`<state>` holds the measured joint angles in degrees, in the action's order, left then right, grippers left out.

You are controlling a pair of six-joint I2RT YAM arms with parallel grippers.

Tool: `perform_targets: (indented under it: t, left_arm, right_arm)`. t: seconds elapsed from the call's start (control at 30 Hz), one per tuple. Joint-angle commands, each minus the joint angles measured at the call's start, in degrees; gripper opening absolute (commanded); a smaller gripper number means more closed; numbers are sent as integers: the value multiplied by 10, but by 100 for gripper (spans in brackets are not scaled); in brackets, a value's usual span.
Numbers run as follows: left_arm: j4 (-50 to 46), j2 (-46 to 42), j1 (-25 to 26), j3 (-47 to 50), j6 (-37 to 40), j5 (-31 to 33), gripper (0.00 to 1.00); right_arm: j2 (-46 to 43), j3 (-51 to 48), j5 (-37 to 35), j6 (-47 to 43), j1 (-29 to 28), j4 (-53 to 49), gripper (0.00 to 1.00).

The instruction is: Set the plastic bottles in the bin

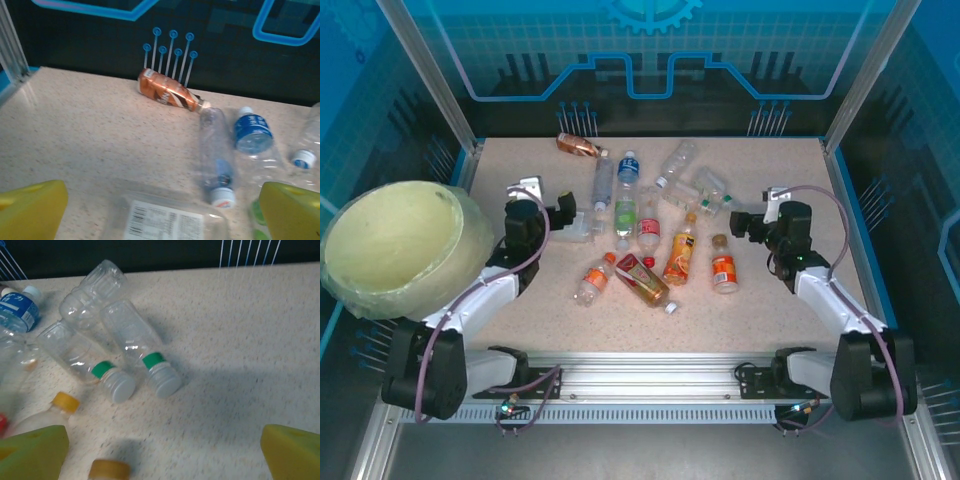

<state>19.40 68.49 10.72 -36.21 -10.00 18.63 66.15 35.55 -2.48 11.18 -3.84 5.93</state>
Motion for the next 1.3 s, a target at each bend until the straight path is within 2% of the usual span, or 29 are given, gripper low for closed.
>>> perform_targets:
  t: [0.0, 0.2, 0.33, 0.4, 0.53, 0.63, 0.93, 1.1, 1.27]
  left_arm:
    - [-136, -11, 10, -21, -120, -9, 99]
    - [-198, -43, 10, -35, -238, -115, 99]
    - [-164, -77, 10, -1, -252, -179, 99]
    - [-166, -92, 10, 10, -255, -184, 99]
    - [-178, -115, 10, 23, -257, -196, 99]
    - [-188, -125, 10, 27, -258, -214, 99]
    - [-131, -106, 29, 48, -325, -294, 99]
    - [-128, -81, 82, 21, -333, -297, 99]
    - [-118, -59, 128, -4, -333, -287, 99]
  right_arm:
    - [-28, 24, 9, 81, -18, -182, 100]
    - [-23, 24, 85, 128, -49, -288, 100]
    - [3, 29, 66, 130, -91, -307, 100]
    - [25, 35, 43, 130, -111, -306, 100]
    - [75, 56, -48, 153, -148, -348, 100]
    - [90, 47, -52, 155, -164, -347, 99]
    - [123, 31, -72, 184, -191, -316, 79]
    - [103, 17, -84, 185, -199, -307, 67]
    - [45, 2, -91, 176, -211, -296, 57]
